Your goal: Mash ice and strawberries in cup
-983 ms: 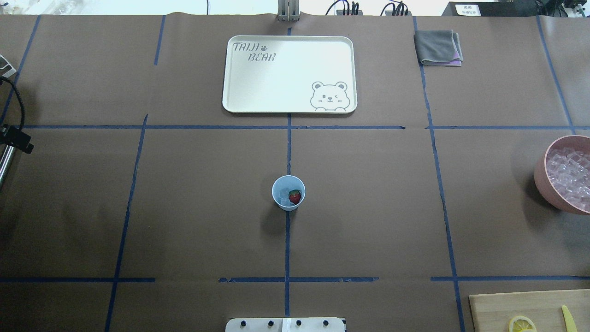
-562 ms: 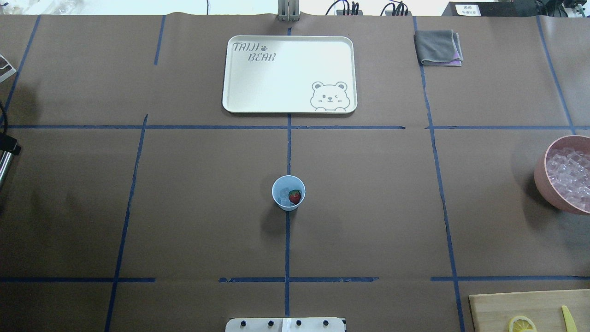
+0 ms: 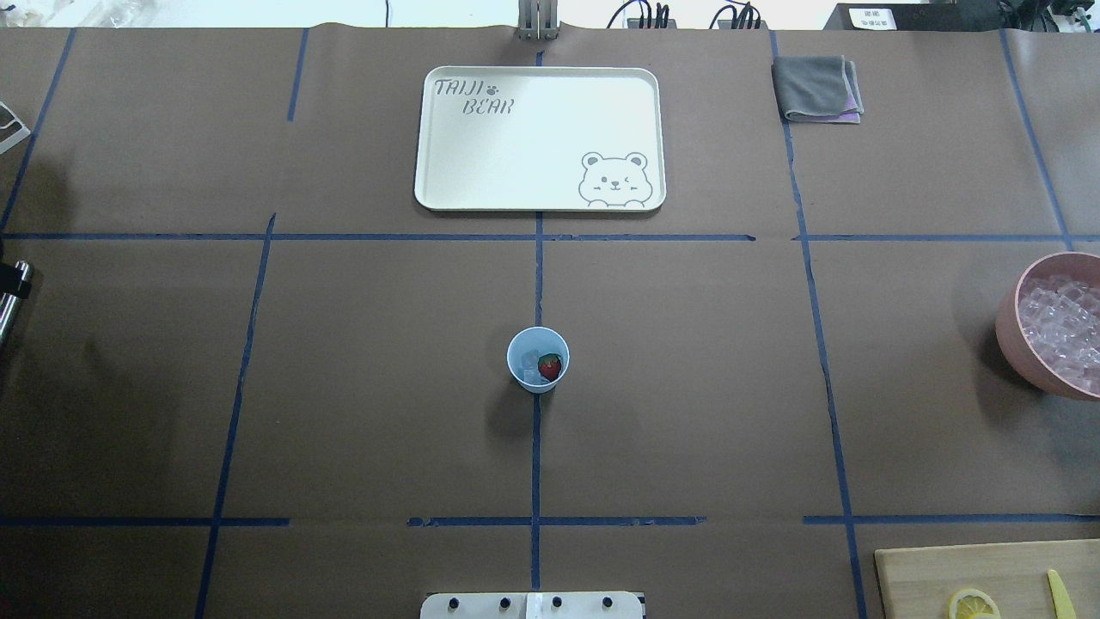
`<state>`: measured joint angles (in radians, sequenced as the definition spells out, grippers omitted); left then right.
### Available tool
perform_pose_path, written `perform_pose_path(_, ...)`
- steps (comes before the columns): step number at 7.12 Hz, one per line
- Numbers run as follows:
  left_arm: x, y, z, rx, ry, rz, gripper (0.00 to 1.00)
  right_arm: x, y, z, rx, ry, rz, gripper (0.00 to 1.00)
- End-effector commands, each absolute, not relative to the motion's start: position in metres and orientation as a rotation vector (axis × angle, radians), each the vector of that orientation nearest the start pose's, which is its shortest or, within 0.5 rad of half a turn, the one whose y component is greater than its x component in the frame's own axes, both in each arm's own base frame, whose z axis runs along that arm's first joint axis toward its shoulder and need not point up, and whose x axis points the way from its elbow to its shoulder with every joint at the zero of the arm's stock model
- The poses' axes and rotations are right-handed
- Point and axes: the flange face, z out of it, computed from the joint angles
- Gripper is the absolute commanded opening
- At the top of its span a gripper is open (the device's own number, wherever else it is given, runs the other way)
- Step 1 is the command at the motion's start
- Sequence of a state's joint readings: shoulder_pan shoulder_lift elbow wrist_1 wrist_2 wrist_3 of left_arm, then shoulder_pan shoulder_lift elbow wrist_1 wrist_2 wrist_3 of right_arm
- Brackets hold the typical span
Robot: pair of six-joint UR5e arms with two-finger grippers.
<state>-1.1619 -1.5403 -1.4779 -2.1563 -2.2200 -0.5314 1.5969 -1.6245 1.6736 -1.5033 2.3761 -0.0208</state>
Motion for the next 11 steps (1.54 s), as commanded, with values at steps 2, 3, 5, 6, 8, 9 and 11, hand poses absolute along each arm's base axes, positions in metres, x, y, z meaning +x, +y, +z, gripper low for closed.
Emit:
perform_pose_path(2,0.139,-0.501,0.683,0.114,0.781,0.003,1.00,0.074,-0.474,0.625,0.127,-0.803,-0.041,0.99)
perform_pose_path(3,0.141,-0.504,0.693,0.119,0.791,-0.021,1.00,0.074,-0.474,0.625,0.127,-0.805,-0.041,0.99)
perform_pose_path(5,0.141,-0.502,0.698,0.118,0.795,-0.030,1.00,0.074,-0.474,0.625,0.127,-0.803,-0.041,0.99)
perform_pose_path(6,0.141,-0.502,0.701,0.113,0.792,-0.033,1.00,0.074,-0.474,0.625,0.127,-0.803,-0.041,0.99)
perform_pose_path(8,0.141,-0.501,0.706,0.103,0.788,-0.035,1.00,0.074,-0.474,0.626,0.126,-0.802,-0.041,0.99)
perform_pose_path(9,0.141,-0.501,0.707,0.103,0.788,-0.035,1.00,0.074,-0.474,0.626,0.126,-0.802,-0.041,0.99)
perform_pose_path(11,0.141,-0.501,0.708,0.099,0.788,-0.035,1.00,0.074,-0.474,0.626,0.126,-0.802,-0.041,0.99)
